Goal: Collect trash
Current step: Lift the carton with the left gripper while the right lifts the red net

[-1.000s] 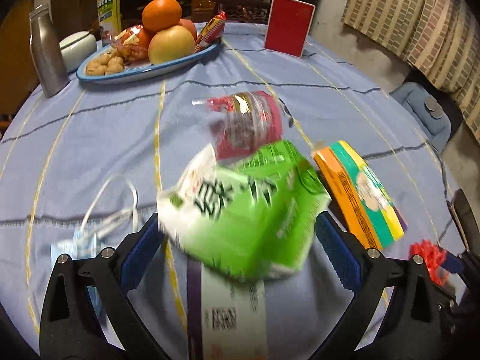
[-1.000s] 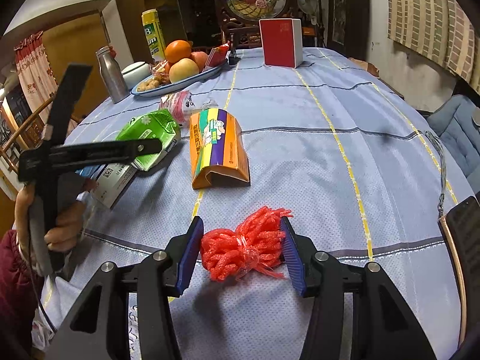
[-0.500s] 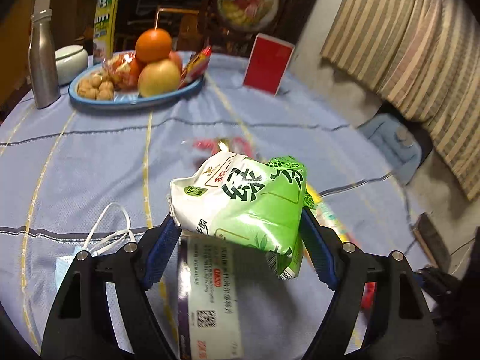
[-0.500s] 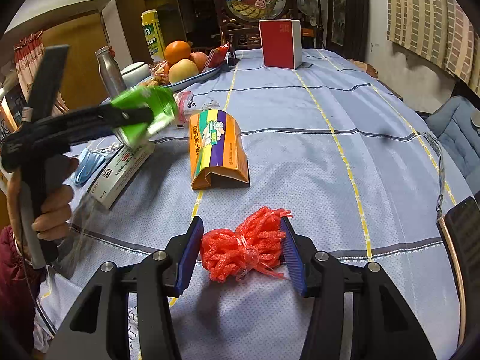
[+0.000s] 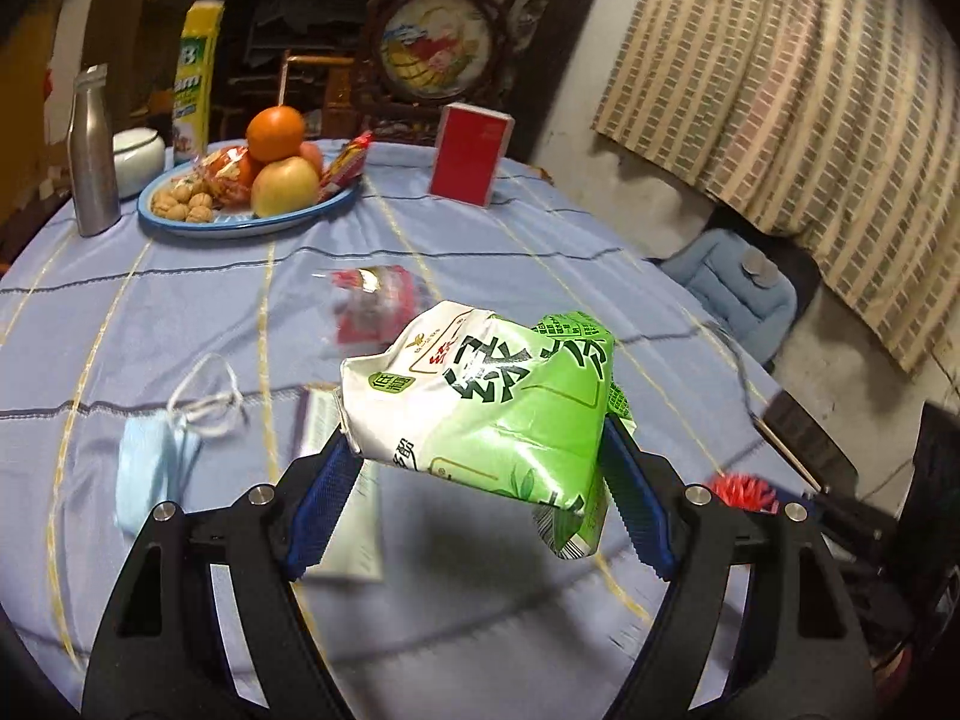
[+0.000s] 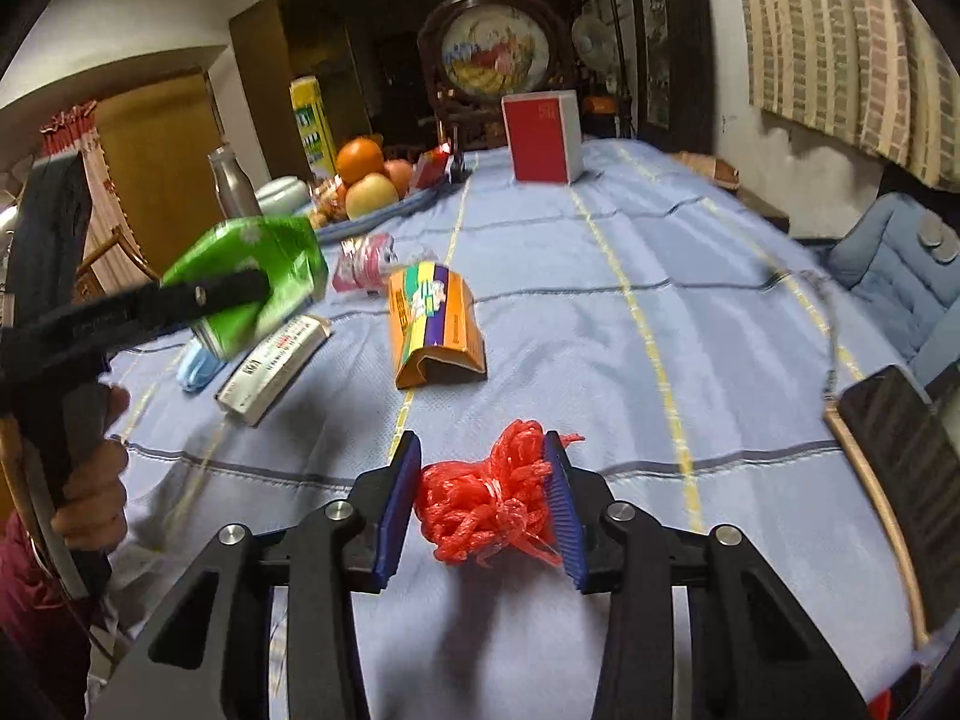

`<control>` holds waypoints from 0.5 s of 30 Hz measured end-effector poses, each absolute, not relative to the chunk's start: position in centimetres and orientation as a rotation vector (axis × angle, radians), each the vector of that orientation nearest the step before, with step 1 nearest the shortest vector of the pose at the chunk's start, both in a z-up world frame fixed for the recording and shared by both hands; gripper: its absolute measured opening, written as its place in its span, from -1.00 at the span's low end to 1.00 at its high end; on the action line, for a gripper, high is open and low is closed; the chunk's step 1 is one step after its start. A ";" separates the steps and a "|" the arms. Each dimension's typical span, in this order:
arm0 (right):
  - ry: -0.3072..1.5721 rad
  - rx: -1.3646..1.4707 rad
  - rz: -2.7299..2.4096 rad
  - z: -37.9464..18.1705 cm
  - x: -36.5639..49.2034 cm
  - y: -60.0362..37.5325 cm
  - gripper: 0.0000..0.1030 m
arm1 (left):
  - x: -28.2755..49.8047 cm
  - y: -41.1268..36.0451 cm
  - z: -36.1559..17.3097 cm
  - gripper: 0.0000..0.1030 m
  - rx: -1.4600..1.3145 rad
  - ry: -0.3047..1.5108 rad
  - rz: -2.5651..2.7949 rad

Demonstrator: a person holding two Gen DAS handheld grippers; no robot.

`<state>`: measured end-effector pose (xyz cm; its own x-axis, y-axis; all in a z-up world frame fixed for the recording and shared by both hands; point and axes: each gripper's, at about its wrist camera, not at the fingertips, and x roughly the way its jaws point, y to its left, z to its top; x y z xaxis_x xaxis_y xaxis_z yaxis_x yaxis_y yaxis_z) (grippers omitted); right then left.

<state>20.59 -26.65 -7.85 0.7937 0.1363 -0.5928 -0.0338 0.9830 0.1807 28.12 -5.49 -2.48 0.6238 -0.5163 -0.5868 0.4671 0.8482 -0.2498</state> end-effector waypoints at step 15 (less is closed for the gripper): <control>0.523 0.273 -0.024 -5.8 9.6 -35.2 -0.35 | 20.2 -12.9 -0.6 0.49 -0.019 0.691 -0.725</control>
<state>9.57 -35.24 -5.76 0.8670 0.0465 -0.4962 0.0923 0.9634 0.2515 20.19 -12.89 -0.56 0.5393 -0.6158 -0.5744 0.6037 0.7583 -0.2461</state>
